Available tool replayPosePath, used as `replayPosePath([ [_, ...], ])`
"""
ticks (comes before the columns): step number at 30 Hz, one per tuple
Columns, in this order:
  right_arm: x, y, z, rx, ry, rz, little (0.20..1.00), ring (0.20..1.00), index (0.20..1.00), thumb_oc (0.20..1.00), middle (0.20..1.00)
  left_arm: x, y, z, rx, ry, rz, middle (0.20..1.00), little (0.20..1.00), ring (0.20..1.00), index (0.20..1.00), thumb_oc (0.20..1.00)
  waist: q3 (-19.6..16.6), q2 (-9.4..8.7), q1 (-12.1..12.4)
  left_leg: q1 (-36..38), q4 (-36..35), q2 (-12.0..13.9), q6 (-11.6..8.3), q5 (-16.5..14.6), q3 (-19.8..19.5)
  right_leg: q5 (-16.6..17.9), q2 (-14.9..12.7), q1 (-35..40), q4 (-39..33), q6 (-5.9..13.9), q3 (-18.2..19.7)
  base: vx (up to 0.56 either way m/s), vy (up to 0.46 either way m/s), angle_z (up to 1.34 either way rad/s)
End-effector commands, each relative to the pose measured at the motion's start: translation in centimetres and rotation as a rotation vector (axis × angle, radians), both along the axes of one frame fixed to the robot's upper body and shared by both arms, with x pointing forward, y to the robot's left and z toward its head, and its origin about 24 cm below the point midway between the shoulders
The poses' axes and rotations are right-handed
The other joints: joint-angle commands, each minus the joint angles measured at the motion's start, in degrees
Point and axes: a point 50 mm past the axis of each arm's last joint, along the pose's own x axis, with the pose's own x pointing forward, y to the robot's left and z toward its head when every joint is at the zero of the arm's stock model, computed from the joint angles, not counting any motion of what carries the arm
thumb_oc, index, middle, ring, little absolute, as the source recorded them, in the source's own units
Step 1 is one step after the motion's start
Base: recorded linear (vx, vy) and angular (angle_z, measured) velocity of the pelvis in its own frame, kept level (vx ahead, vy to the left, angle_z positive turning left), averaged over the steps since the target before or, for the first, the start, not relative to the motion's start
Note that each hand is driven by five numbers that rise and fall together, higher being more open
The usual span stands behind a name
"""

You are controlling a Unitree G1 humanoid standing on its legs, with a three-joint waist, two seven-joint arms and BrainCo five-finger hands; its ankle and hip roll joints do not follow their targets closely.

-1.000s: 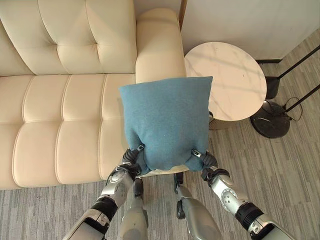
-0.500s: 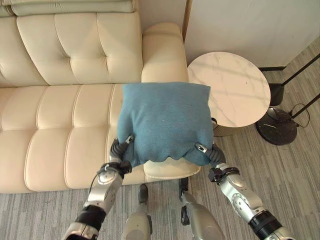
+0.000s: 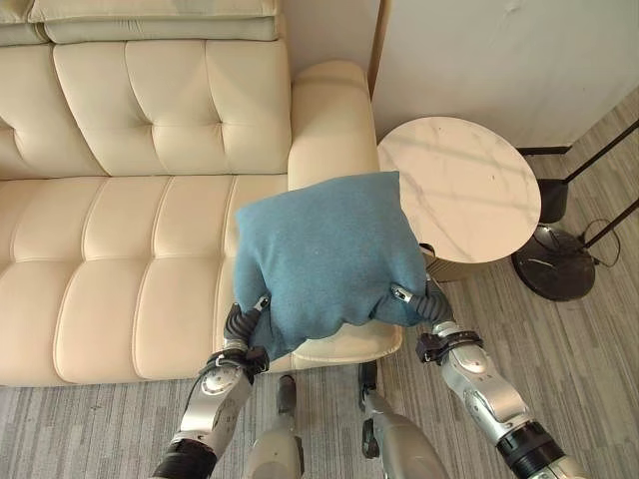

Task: Pick up all the scattered cushions and arrange them neatly on the sofa.

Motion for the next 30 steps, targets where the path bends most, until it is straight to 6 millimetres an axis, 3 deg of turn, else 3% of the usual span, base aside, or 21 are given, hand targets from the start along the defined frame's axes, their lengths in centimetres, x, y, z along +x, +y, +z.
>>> replayPosePath([
  [1,0.1,3.6,5.0,0.112,-0.255,0.101,0.200,0.200,0.200,0.200,0.200,2.3,-2.9,6.0,-0.002,-0.321,-0.112,0.200,0.200,0.200,0.200,0.200,-2.8,-1.24,0.5,-0.2,1.1,-1.6,2.41,-6.0,-0.2,-12.0,-5.3,4.7,3.8,6.29,2.0,-0.03,0.071,-0.01],
  [4,0.2,3.3,5.2,0.062,-0.277,0.080,0.200,0.200,0.200,0.200,0.200,2.1,-2.2,6.5,0.040,-0.338,-0.097,0.200,0.200,0.200,0.200,0.200,-2.8,-1.37,0.1,-0.3,0.3,-2.1,2.59,-5.8,1.3,-8.3,-5.8,2.9,4.0,7.70,2.0,-0.07,0.075,-0.02],
  [6,0.3,3.4,5.2,0.066,-0.275,0.080,0.200,0.200,0.200,0.200,0.200,2.2,-2.0,6.7,0.049,-0.346,-0.089,0.200,0.200,0.200,0.200,0.200,-2.5,-0.93,0.2,-0.8,0.3,-1.4,2.72,-5.2,2.4,-8.4,-5.6,2.2,5.7,7.94,1.4,-0.13,0.010,-0.13],
  [9,0.3,3.2,5.3,0.059,-0.279,0.077,0.200,0.200,0.200,0.200,0.200,2.2,-1.8,7.0,0.063,-0.362,-0.094,0.200,0.200,0.200,0.200,0.200,-2.4,0.10,0.4,-1.1,0.5,-0.5,2.80,-4.5,3.4,-12.8,-4.6,4.5,10.9,7.06,0.9,-0.12,0.033,-0.27],
  [10,0.3,3.2,5.3,0.059,-0.279,0.077,0.200,0.200,0.200,0.200,0.200,2.2,-1.8,7.1,0.063,-0.362,-0.094,0.200,0.200,0.200,0.200,0.200,-2.5,0.10,0.5,-1.2,0.4,-0.5,2.79,-4.4,3.5,-12.7,-4.6,4.4,10.9,7.04,0.9,-0.10,0.023,-0.44],
  [12,0.1,2.7,4.9,0.036,-0.265,0.074,0.200,0.200,0.200,0.200,0.200,1.6,-1.0,7.0,0.068,-0.358,-0.076,0.200,0.200,0.200,0.200,0.200,-3.9,0.33,1.5,-1.4,0.4,-0.6,2.94,-3.8,3.9,-17.8,-2.6,8.6,15.5,5.80,1.2,-0.08,-0.022,-0.34],
  [15,0.0,2.3,4.7,0.026,-0.258,0.067,0.200,0.200,0.200,0.200,0.200,1.3,-0.6,6.9,0.065,-0.351,-0.064,0.200,0.200,0.200,0.200,0.200,-5.5,-0.28,2.6,-2.1,0.6,-1.0,2.78,-3.2,4.3,-18.9,-1.3,11.8,14.4,5.41,1.8,-0.07,-0.074,-0.15],
  [16,0.0,2.0,4.8,0.021,-0.261,0.059,0.200,0.200,0.200,0.200,0.200,1.2,-0.4,7.0,0.062,-0.357,-0.055,0.200,0.200,0.200,0.200,0.200,-5.9,-0.86,3.4,-2.8,1.1,-1.2,2.67,-2.7,4.7,-19.7,-0.5,13.4,13.5,5.04,2.3,-0.15,-0.139,-0.16],
  [18,-0.2,1.6,4.9,0.028,-0.268,0.057,0.200,0.200,0.200,0.200,0.200,0.7,0.3,7.3,0.074,-0.365,-0.036,0.200,0.200,0.200,0.200,0.200,-5.9,-1.54,4.9,-6.0,3.4,0.0,1.13,0.4,4.4,-23.9,3.0,14.9,9.6,1.28,2.3,-0.22,-0.277,-0.25],
  [19,-0.2,1.6,4.9,0.028,-0.268,0.057,0.200,0.200,0.200,0.200,0.200,0.7,0.3,7.3,0.074,-0.365,-0.036,0.200,0.200,0.200,0.200,0.200,-5.9,-1.53,4.8,-6.0,3.4,0.0,1.12,0.4,4.3,-23.9,3.0,14.9,9.6,1.28,2.3,-0.16,-0.241,0.00],
  [21,-0.3,1.3,5.4,0.039,-0.288,0.055,0.200,0.200,0.200,0.200,0.200,0.7,0.0,7.6,0.072,-0.377,-0.044,0.200,0.200,0.200,0.200,0.200,-4.3,-0.39,5.2,-8.2,4.2,0.7,-0.81,3.3,2.7,-25.1,5.1,14.9,8.1,-0.53,1.4,-0.18,-0.214,0.27],
  [22,-0.3,1.2,5.4,0.038,-0.288,0.055,0.200,0.200,0.200,0.200,0.200,0.7,0.0,7.6,0.072,-0.378,-0.044,0.200,0.200,0.200,0.200,0.200,-4.3,-0.29,5.0,-8.2,4.2,0.7,-0.85,3.4,2.4,-25.1,5.2,14.9,8.1,-0.57,1.2,-0.27,-0.209,0.42],
  [23,-0.2,0.8,5.6,0.034,-0.297,0.035,0.200,0.200,0.200,0.200,0.200,0.8,-0.1,7.8,0.058,-0.392,-0.035,0.200,0.200,0.200,0.200,0.200,-3.0,0.79,5.1,-9.9,4.5,1.2,-2.37,5.2,1.0,-25.4,5.5,13.8,9.2,-1.16,-0.5,-0.16,-0.080,0.50],
  [25,-0.1,0.7,5.8,0.028,-0.308,0.038,0.200,0.200,0.200,0.200,0.200,1.0,-0.2,8.1,0.054,-0.403,-0.034,0.200,0.200,0.200,0.200,0.200,-2.5,1.24,4.7,-10.0,4.8,1.2,-2.57,4.8,0.3,-25.2,5.3,13.1,10.1,-1.33,-1.9,-0.22,-0.082,0.67],
  [26,-0.2,0.6,6.1,0.029,-0.317,0.040,0.200,0.200,0.200,0.200,0.200,0.9,-0.3,8.5,0.047,-0.423,-0.030,0.200,0.200,0.200,0.200,0.200,-2.8,0.97,4.0,-8.6,6.0,1.4,-1.76,2.4,0.3,-24.6,3.9,12.6,10.3,-0.93,-4.2,-0.25,-0.068,0.53],
  [30,-0.4,0.5,6.9,0.042,-0.356,0.047,0.200,0.200,0.200,0.200,0.200,0.7,-0.3,9.4,0.056,-0.466,-0.033,0.200,0.200,0.200,0.200,0.200,-3.7,-0.03,2.9,-6.1,10.3,2.3,-0.97,-2.0,0.0,-22.9,2.0,12.2,8.5,-0.64,-6.6,-0.12,-0.033,0.46],
])
